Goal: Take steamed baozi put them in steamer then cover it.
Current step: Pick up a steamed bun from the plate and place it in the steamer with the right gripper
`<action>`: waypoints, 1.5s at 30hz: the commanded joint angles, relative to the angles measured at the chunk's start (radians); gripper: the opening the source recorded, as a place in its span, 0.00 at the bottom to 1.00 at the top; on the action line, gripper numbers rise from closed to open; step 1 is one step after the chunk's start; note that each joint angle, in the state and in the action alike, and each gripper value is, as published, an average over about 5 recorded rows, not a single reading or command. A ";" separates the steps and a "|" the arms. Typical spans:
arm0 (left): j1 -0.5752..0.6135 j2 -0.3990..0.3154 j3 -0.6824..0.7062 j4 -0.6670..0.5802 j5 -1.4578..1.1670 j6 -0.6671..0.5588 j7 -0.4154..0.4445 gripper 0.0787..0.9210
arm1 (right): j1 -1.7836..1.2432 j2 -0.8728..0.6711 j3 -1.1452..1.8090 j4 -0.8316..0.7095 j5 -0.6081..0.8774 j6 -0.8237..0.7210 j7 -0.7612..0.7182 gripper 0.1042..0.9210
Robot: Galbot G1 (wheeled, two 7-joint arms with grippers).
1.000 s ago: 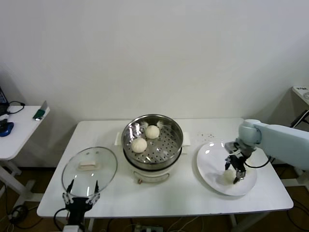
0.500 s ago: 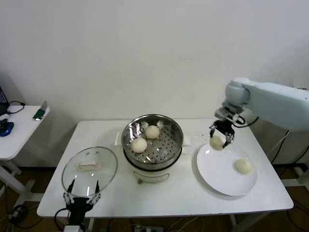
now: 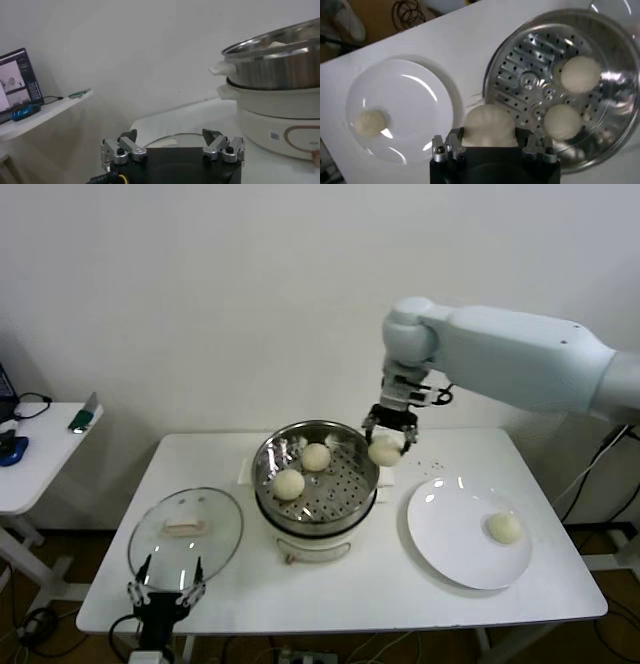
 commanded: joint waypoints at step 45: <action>-0.031 0.016 0.002 0.019 0.011 0.003 -0.001 0.88 | -0.012 0.035 0.001 -0.073 -0.009 -0.004 0.199 0.88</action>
